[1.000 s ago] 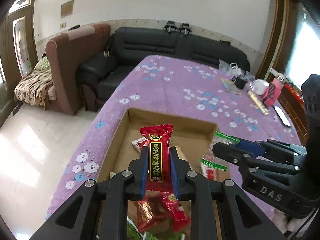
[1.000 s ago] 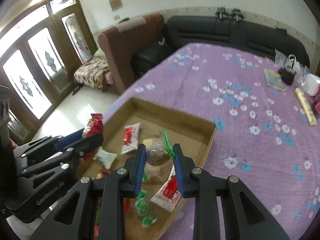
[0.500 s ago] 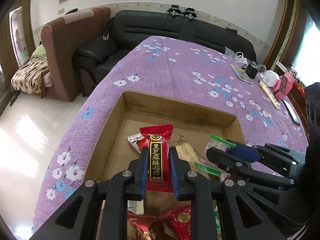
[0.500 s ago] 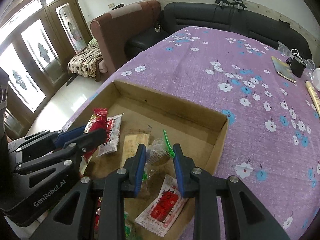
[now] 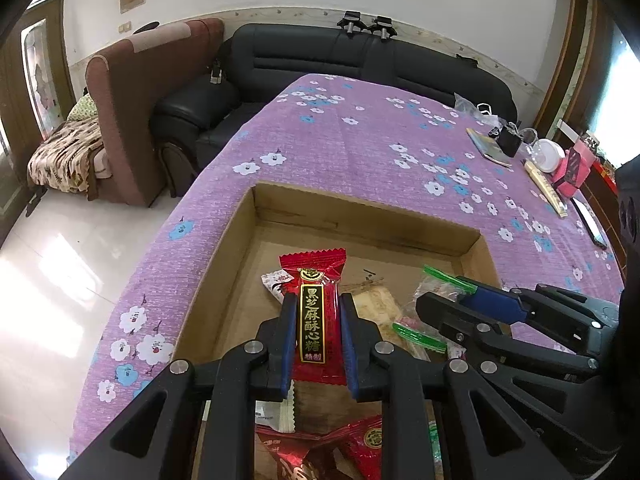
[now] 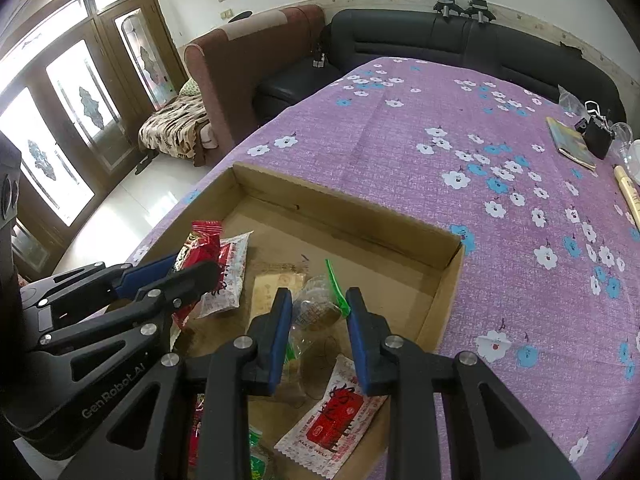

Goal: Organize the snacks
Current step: 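Open both grippers to drop the candy bar and clear bag into the box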

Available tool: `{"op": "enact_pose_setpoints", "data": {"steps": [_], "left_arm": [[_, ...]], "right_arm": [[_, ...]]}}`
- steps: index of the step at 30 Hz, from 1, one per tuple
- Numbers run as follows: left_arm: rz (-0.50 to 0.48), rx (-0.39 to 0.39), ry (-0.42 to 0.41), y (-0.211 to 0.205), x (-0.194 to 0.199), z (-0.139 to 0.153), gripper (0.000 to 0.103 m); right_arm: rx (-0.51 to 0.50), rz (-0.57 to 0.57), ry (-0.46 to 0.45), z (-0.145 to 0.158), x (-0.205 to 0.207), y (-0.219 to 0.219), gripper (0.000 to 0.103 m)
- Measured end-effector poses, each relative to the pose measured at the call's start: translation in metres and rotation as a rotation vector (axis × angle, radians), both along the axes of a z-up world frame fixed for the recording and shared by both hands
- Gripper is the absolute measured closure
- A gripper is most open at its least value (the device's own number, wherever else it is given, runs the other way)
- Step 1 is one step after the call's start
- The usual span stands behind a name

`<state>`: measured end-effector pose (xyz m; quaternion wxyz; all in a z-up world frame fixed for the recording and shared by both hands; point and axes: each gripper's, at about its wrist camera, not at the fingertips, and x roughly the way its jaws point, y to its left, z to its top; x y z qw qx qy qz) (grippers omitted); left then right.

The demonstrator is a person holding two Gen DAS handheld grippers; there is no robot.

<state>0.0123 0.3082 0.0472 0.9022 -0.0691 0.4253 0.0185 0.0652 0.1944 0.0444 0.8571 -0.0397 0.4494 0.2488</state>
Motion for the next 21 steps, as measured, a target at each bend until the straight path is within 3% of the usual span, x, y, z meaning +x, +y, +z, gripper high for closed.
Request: {"op": "enact_pose_setpoints", "data": {"steps": [11, 16, 19, 21], "left_arm": [[0.021, -0.005, -0.01, 0.002, -0.004, 0.002, 0.08], [0.051, 0.002, -0.067, 0.002, -0.019, 0.016, 0.065], [0.1, 0.023, -0.177, 0.002, -0.044, 0.038, 0.053], [0.136, 0.04, -0.254, 0.002, -0.062, 0.054, 0.036]], "right_arm": [[0.014, 0.003, -0.013, 0.003, -0.002, -0.002, 0.075], [0.041, -0.008, -0.056, 0.02, -0.013, -0.008, 0.061], [0.063, -0.017, -0.078, 0.033, -0.022, -0.016, 0.061], [0.079, -0.022, -0.089, 0.041, -0.03, -0.023, 0.06]]}}
